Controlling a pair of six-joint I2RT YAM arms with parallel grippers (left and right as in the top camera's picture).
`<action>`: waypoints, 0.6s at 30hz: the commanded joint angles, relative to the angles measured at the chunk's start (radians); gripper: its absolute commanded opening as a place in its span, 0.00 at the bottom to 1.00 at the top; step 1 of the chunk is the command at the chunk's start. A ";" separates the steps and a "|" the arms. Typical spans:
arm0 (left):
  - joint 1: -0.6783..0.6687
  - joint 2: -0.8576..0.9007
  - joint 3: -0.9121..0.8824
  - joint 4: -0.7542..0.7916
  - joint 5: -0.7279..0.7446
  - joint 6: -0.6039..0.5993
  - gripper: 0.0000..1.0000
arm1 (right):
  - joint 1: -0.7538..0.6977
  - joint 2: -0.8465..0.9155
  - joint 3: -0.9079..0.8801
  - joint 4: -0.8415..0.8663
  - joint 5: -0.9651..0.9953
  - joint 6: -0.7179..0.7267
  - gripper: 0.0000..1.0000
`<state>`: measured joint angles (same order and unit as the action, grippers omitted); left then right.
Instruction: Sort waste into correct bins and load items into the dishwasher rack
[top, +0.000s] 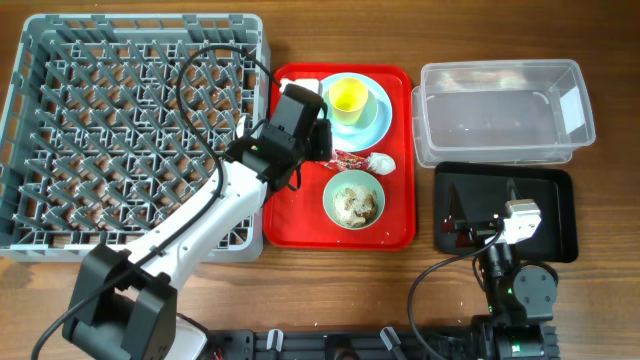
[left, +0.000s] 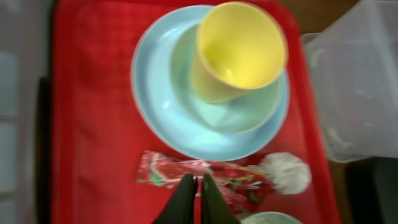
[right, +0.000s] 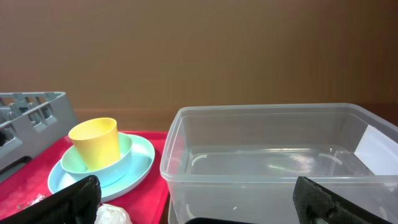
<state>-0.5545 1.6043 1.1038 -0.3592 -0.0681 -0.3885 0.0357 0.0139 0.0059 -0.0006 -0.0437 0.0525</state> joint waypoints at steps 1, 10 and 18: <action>0.001 -0.109 -0.004 -0.029 -0.109 0.021 0.04 | -0.005 -0.005 -0.001 0.003 0.009 0.007 1.00; 0.012 -0.343 -0.006 -0.177 -0.497 0.021 1.00 | -0.005 -0.005 -0.001 0.003 0.009 0.007 1.00; 0.162 -0.195 -0.013 -0.142 -0.497 -0.098 1.00 | -0.005 -0.005 -0.001 0.003 0.009 0.007 1.00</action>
<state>-0.4477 1.3415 1.1004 -0.5194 -0.5240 -0.4171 0.0357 0.0135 0.0063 -0.0006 -0.0437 0.0525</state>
